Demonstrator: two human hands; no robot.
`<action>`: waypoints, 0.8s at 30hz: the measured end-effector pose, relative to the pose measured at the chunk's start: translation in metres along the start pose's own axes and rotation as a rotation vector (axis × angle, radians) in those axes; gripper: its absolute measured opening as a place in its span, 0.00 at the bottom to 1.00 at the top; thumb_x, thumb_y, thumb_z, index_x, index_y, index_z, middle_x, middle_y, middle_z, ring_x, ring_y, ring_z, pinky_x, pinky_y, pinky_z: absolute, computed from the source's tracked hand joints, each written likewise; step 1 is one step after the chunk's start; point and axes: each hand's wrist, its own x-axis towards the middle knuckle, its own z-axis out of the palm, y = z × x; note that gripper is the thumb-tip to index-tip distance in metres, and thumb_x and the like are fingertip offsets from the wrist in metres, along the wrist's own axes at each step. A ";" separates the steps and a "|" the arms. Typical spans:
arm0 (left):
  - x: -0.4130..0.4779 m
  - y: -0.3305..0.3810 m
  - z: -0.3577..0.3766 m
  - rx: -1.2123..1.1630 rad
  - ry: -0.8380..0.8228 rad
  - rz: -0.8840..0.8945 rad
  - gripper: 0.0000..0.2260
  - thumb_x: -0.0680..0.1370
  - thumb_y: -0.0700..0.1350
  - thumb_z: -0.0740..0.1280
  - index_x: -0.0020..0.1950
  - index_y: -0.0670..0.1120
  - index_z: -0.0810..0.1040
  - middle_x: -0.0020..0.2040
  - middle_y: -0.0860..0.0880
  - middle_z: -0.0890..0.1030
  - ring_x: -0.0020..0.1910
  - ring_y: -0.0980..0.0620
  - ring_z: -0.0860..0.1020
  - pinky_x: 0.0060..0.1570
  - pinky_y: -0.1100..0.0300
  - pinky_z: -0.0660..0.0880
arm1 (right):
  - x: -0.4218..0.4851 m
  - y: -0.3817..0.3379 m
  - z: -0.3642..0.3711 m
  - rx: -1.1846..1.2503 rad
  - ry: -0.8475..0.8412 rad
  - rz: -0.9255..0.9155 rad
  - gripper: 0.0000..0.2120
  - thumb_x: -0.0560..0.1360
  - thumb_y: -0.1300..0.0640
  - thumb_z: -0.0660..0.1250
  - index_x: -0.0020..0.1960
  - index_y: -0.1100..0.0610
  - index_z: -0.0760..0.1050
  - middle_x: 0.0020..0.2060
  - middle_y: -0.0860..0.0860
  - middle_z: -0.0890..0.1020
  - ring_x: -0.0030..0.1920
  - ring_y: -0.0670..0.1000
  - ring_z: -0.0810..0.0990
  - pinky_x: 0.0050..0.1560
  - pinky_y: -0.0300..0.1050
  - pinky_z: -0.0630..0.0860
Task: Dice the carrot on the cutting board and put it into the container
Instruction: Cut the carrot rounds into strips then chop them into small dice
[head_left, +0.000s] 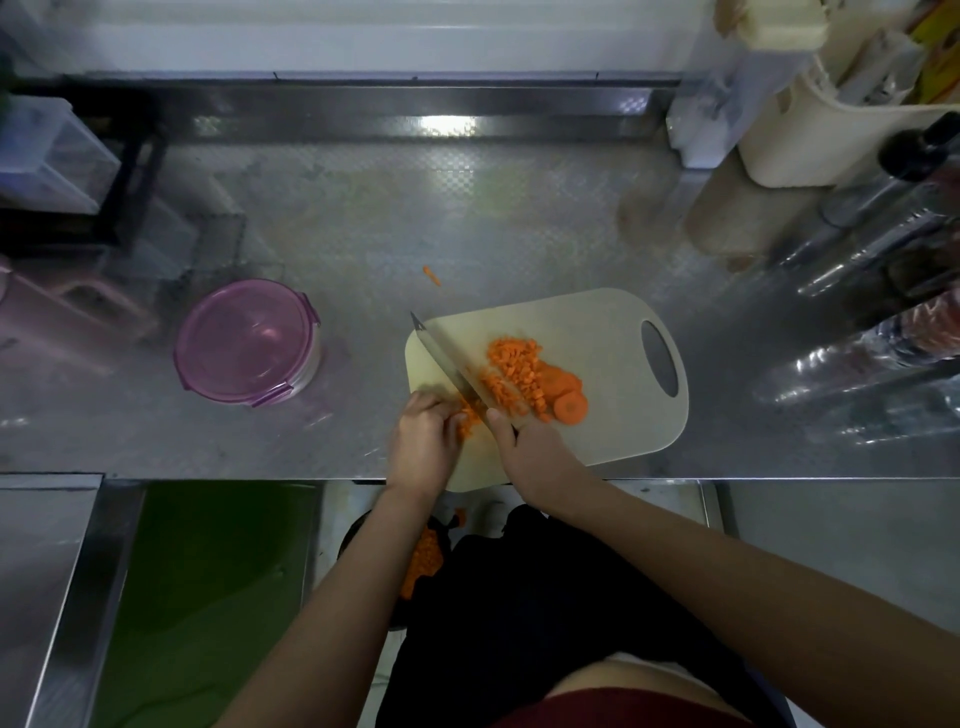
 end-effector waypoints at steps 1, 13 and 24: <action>0.000 0.000 0.000 -0.001 0.001 -0.002 0.05 0.72 0.36 0.70 0.46 0.38 0.83 0.43 0.43 0.81 0.46 0.43 0.78 0.46 0.55 0.75 | 0.001 0.001 0.003 0.007 0.015 -0.001 0.24 0.80 0.45 0.53 0.51 0.65 0.76 0.47 0.61 0.81 0.51 0.59 0.79 0.43 0.39 0.66; -0.002 0.000 0.000 0.004 -0.022 0.024 0.07 0.74 0.37 0.68 0.50 0.37 0.82 0.45 0.42 0.80 0.48 0.43 0.76 0.50 0.58 0.71 | 0.007 0.007 -0.007 0.020 0.007 0.064 0.26 0.80 0.42 0.51 0.34 0.60 0.72 0.37 0.58 0.78 0.46 0.59 0.80 0.43 0.43 0.68; -0.013 -0.002 -0.010 0.111 -0.033 0.081 0.22 0.77 0.54 0.54 0.60 0.42 0.78 0.53 0.45 0.77 0.57 0.44 0.73 0.60 0.58 0.61 | 0.007 0.008 -0.006 -0.028 -0.010 -0.009 0.27 0.80 0.42 0.50 0.37 0.60 0.74 0.40 0.61 0.81 0.45 0.58 0.78 0.46 0.44 0.69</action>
